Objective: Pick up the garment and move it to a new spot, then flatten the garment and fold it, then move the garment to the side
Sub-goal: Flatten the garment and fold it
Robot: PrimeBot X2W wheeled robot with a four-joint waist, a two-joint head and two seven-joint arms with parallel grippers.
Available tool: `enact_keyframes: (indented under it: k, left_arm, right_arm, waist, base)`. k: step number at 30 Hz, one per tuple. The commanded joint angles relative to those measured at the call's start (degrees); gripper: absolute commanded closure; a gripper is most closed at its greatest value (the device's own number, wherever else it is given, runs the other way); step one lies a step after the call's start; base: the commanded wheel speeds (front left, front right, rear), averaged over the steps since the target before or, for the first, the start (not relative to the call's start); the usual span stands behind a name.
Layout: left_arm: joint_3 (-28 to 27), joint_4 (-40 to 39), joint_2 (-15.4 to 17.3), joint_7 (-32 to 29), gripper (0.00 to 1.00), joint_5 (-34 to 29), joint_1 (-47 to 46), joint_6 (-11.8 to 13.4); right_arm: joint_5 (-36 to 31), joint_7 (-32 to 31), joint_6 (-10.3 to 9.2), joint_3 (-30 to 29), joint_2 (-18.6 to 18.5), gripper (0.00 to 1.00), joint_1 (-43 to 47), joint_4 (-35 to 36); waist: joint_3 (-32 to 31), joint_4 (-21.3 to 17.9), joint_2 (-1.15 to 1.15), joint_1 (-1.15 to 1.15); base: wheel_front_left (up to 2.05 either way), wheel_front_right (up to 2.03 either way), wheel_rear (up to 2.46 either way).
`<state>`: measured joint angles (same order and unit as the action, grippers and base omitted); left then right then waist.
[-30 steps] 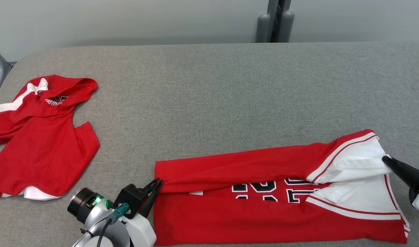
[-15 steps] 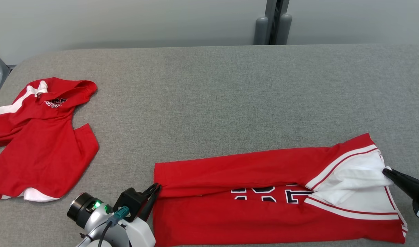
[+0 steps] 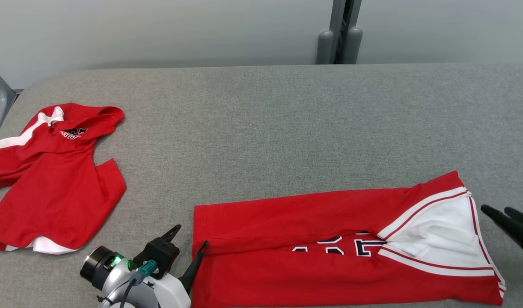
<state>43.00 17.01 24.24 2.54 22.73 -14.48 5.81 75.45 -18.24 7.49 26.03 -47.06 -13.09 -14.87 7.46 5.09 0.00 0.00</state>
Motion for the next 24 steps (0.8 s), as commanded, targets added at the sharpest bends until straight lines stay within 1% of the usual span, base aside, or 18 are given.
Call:
enact_keyframes:
  k: [1,6,10,13,15,18,24]
  left_arm:
    - [-0.5,-0.3,0.3,0.5,0.00,0.4,0.1,0.4]
    - [-1.1,-0.9,0.4,1.2,0.00,0.7,0.1,1.1]
    - [-3.1,-1.6,-0.6,3.3,0.00,1.7,0.4,3.3]
    - [-5.6,-1.8,-1.8,6.7,0.00,3.3,0.8,5.4]
    - [-7.1,-1.0,-2.8,8.6,0.00,4.6,1.4,6.1]
    - [-8.5,0.1,-3.6,10.7,0.00,5.1,1.2,6.5]
    - [-11.3,0.5,-4.8,12.2,0.00,5.9,2.1,7.3]
  right_arm:
    - [-1.9,1.6,0.00,-1.1,0.9,0.00,-0.5,-0.5]
    - [-7.1,6.5,0.00,-4.5,4.1,0.00,-1.3,-2.2]
    - [-12.8,11.7,0.00,-6.8,7.3,0.00,-1.1,-4.5]
    - [-16.2,16.1,0.00,-8.6,10.1,0.00,-0.4,-6.1]
    - [-17.6,18.5,0.00,-9.7,12.1,0.00,0.1,-7.2]
    - [-19.5,21.4,0.00,-10.7,14.3,0.00,0.8,-9.4]
    - [-21.1,24.8,0.00,-11.6,18.1,0.00,1.7,-14.5]
  waist:
    - [-0.2,0.0,0.00,0.00]
    - [-0.3,0.1,0.00,0.00]
    - [-0.2,0.1,0.00,0.00]
    - [-0.1,0.3,0.00,0.00]
    - [-0.1,0.3,0.00,0.00]
    - [0.1,0.4,0.00,0.00]
    - [0.6,0.8,0.00,0.00]
  base:
    - [0.00,0.00,0.00]
    - [0.00,0.00,0.00]
    - [0.00,0.00,0.00]
    - [0.00,0.00,0.00]
    - [0.00,0.00,0.00]
    - [0.00,0.00,0.00]
    - [0.00,0.00,0.00]
